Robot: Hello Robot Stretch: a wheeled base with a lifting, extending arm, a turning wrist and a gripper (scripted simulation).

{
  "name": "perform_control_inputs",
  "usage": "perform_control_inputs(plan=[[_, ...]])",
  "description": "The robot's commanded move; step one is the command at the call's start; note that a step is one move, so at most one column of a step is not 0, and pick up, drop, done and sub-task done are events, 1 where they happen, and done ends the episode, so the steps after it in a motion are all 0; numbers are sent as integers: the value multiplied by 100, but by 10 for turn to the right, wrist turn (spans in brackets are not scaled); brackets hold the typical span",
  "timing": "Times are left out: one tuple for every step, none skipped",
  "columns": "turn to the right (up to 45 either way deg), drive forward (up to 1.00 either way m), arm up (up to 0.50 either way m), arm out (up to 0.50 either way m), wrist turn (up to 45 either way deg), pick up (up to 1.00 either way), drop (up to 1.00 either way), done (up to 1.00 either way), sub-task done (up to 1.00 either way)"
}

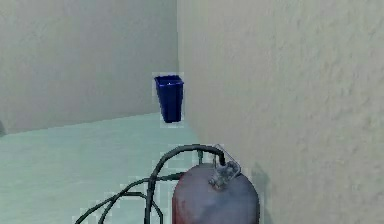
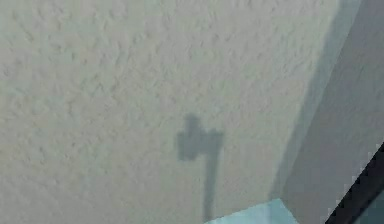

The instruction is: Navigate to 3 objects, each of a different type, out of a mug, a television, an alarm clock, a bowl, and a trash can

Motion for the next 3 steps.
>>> perform_control_inputs(plan=[[-450,0,0,0,0,0,0,0,0],[-120,0,0,0,0,0,0,0,0],[0,40,0,0,0,0,0,0,0]])
